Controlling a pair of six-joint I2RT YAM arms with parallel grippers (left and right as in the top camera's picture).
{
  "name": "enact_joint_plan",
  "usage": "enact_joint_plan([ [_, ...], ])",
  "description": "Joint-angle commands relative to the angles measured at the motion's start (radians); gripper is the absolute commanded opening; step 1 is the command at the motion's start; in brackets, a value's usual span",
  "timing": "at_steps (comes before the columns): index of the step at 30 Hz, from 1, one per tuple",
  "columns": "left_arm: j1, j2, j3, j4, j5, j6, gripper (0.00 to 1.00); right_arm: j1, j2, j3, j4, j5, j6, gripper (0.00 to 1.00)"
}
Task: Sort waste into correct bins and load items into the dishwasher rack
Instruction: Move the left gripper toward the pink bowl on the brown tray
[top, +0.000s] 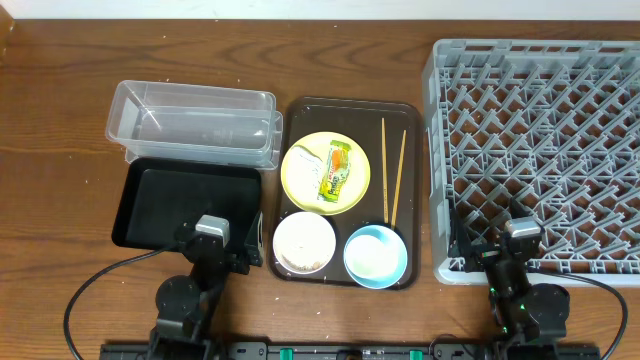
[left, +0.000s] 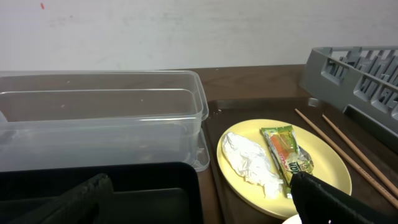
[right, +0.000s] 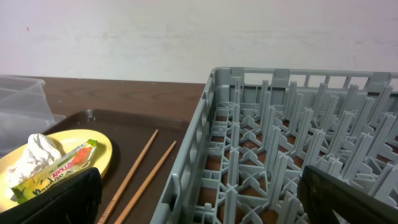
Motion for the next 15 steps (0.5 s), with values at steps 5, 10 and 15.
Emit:
enact_joint_plan([
  [5,0.005,0.001,-0.028,-0.013,0.011,0.013,0.94,-0.016,0.000,-0.004,0.000,0.006,-0.006,0.99],
  [10,0.005,0.001,-0.028,-0.013,0.011,0.013,0.94,-0.016,0.000,-0.004,0.000,0.006,-0.006,0.99],
  [15,0.005,0.001,-0.028,-0.007,0.005,0.014,0.94,-0.016,0.000,-0.004,0.019,0.010,-0.007,0.99],
])
